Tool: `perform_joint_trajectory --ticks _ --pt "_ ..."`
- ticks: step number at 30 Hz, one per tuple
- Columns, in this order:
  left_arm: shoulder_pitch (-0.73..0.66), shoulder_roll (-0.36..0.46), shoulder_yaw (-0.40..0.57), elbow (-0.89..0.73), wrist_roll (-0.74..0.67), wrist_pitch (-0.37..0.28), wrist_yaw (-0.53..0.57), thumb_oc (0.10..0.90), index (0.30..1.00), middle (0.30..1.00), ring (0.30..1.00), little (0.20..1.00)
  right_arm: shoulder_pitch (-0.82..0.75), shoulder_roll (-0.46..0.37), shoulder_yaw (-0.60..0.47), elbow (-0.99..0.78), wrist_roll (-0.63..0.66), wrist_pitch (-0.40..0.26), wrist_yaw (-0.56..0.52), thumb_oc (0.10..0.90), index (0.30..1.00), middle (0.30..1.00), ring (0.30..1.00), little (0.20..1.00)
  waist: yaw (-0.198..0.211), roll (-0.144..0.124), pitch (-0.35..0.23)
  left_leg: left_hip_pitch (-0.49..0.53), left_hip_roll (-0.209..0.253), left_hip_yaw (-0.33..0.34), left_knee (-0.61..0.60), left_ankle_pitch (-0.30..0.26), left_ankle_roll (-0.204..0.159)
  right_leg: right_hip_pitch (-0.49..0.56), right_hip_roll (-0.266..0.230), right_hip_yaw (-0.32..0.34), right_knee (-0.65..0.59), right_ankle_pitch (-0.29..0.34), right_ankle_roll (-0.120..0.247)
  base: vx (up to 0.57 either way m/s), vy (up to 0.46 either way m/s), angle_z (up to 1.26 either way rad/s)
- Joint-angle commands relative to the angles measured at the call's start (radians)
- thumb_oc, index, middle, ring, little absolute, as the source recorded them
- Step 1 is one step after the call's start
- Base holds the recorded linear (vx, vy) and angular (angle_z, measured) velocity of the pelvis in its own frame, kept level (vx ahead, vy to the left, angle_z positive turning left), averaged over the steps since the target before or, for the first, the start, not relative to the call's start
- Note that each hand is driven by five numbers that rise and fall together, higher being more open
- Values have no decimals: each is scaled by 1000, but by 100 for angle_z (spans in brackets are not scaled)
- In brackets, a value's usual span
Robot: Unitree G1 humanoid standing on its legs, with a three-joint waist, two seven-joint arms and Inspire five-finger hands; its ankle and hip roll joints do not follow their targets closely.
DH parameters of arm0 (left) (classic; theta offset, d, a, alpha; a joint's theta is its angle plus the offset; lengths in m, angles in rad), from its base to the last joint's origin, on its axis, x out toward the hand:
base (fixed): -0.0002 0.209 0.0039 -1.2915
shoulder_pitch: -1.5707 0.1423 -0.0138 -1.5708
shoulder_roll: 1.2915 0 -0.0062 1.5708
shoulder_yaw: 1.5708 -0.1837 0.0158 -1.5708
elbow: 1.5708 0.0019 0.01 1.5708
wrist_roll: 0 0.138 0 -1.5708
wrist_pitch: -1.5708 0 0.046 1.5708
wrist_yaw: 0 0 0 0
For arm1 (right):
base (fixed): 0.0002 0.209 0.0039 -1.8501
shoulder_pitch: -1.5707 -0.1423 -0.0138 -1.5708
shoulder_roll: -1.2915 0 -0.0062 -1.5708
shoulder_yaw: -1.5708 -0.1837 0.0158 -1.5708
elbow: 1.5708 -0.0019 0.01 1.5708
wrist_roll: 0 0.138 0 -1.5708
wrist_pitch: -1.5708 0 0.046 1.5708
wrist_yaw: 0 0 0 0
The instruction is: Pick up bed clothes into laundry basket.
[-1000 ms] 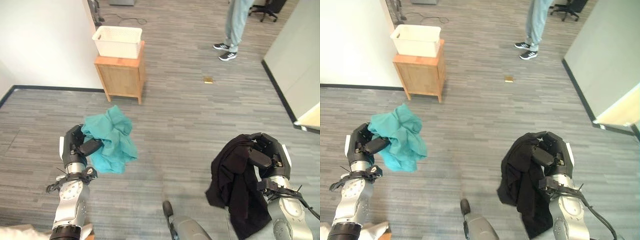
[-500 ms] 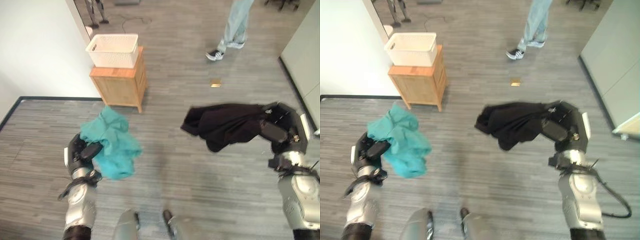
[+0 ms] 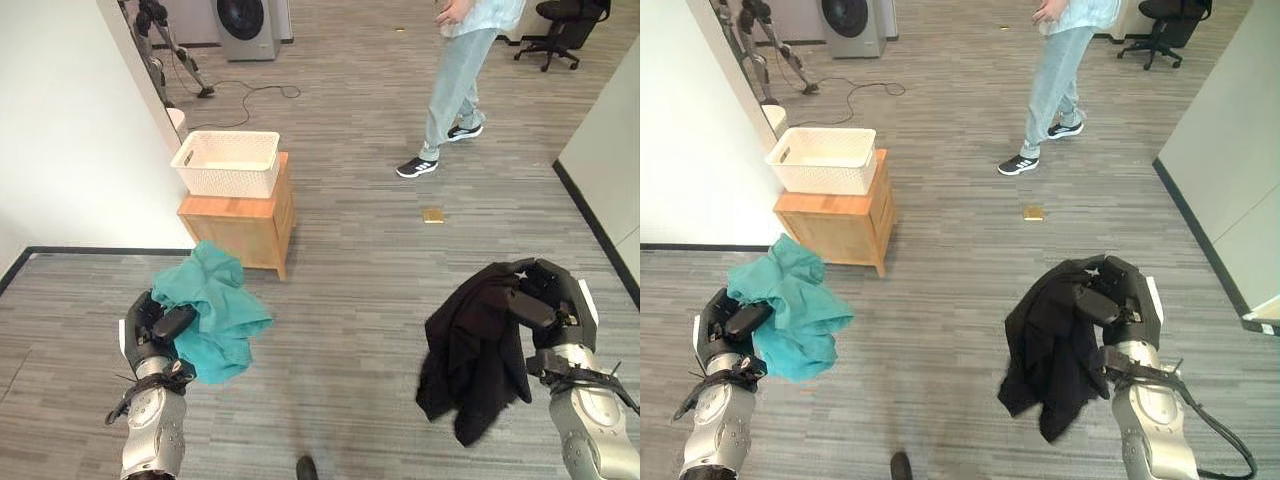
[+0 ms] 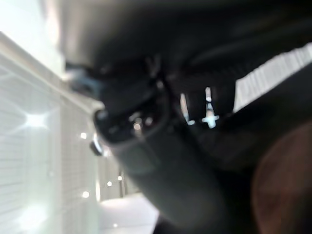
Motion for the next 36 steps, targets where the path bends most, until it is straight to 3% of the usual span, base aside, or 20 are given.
perform_joint_trajectory --ticks 1,2,3,4,7,10,11,12,13,15,16,17,19,21,22,23,25,28,36 --pt "-97 145 42 -107 35 -123 -17 400 300 300 300 300 -148 10 -71 -50 -11 -110 11 400 300 300 300 300 13 -23 1 -4 127 36 87 -99 -158 82 -73 55 -382 209 34 306 -97 25" --pt "-96 145 41 -107 35 -123 -18 400 300 300 300 300 -146 10 -72 -51 -11 -109 11 400 300 300 300 300 9 -22 1 1 127 31 84 -101 -158 90 -74 49 -387 205 33 406 -137 7" --pt "-95 138 39 -109 26 -120 -25 400 300 300 300 300 -133 17 -86 -45 3 -108 13 400 300 300 300 300 -8 -35 -6 22 128 27 76 -118 -167 81 -43 69 -535 159 40 209 -69 -2" --pt "-94 139 39 -109 26 -120 -25 400 300 300 300 300 -131 17 -86 -45 4 -108 14 400 300 300 300 300 -9 -32 -6 26 130 25 75 -121 -166 91 -44 66 -550 162 41 304 -128 9" --pt "-98 128 25 -98 26 -121 -24 400 300 300 300 300 -102 30 -97 -46 45 -122 19 400 300 300 300 300 -33 -55 -17 64 130 -34 51 -139 -174 117 17 170 -774 203 60 270 -159 51" --pt "-95 122 9 -99 37 -125 -31 400 300 300 300 300 -65 32 -114 -58 66 -135 27 400 300 300 300 300 -46 -77 -21 81 145 -95 78 -169 -182 115 63 221 -800 254 70 279 -307 19" --pt "-95 109 2 -100 22 -124 -45 400 300 300 300 300 -64 24 -108 -59 78 -132 37 400 300 300 300 300 -41 -93 -22 64 164 -125 156 -159 -193 129 68 221 -779 257 46 175 -340 18" --pt "-95 109 2 -101 21 -124 -46 400 300 300 300 300 -65 23 -108 -58 79 -132 37 400 300 300 300 300 -43 -92 -21 58 166 -128 166 -163 -195 128 69 218 -778 258 44 168 -392 31" --pt "-97 100 -4 -105 9 -125 -51 400 300 300 300 300 -59 17 -113 -59 87 -141 38 400 300 300 300 300 -45 -99 -16 35 190 -141 245 -110 -200 142 91 237 -772 253 26 79 -295 33" --pt "-104 89 -17 -113 -5 -120 -52 400 300 300 300 300 -53 4 -142 -55 123 -154 25 400 300 300 300 300 -45 -125 23 -111 223 -129 522 -41 -196 152 87 198 -731 241 -11 30 -477 69" --pt "-114 74 -34 -99 -22 -118 -59 400 300 300 300 300 -60 -7 -134 -31 153 -156 10 400 300 300 300 300 -45 -140 57 -231 140 -115 700 -96 -182 182 99 192 -703 220 -53 -27 -400 101" --pt "-115 74 -33 -99 -23 -119 -59 400 300 300 300 300 -62 -7 -133 -31 152 -155 9 400 300 300 300 300 -46 -142 55 -235 138 -114 697 -88 -182 177 96 193 -704 225 -52 51 -323 105" --pt "-100 63 -23 -79 -31 -116 -63 400 300 300 300 300 -55 -6 -140 -33 133 -136 16 400 300 300 300 300 -45 -136 40 -240 97 -71 631 -136 -183 199 88 180 -724 226 -53 163 -80 30" --pt "-86 67 -10 -76 -32 -119 -51 400 300 300 300 300 -57 -10 -146 -30 122 -143 7 400 300 300 300 300 -35 -131 23 -203 65 -85 494 -156 -174 201 89 185 -744 233 -43 184 -32 -2" --pt "-78 73 -8 -68 -27 -119 -44 400 300 300 300 300 -61 -8 -148 -32 125 -153 1 400 300 300 300 300 -29 -114 18 -199 61 -113 387 -155 -172 199 111 192 -747 229 -41 106 -8 -2" --pt "-77 71 -9 -68 -26 -119 -44 400 300 300 300 300 -59 -10 -148 -32 125 -154 0 400 300 300 300 300 -31 -117 17 -177 55 -114 350 -140 -171 204 106 191 -748 228 -42 157 -28 -6" --pt "-71 81 -11 -64 -7 -115 -41 400 300 300 300 300 -67 -6 -153 -27 121 -156 -6 400 300 300 300 300 -42 -94 2 -107 58 -114 227 -136 -168 205 133 171 -765 218 -42 121 -27 2" --pt "-69 88 2 -71 9 -117 -39 400 300 300 300 300 -76 -1 -142 -33 96 -150 -4 400 300 300 300 300 -42 -76 -8 -48 52 -91 136 -117 -163 213 135 152 -786 219 -38 109 4 -7" --pt "-53 61 -5 -106 4 -119 -40 400 300 300 300 300 -100 5 -130 -12 79 -152 -19 400 300 300 300 300 -30 -42 -20 7 54 -69 72 -104 -161 226 133 151 -780 203 -36 63 17 -13"
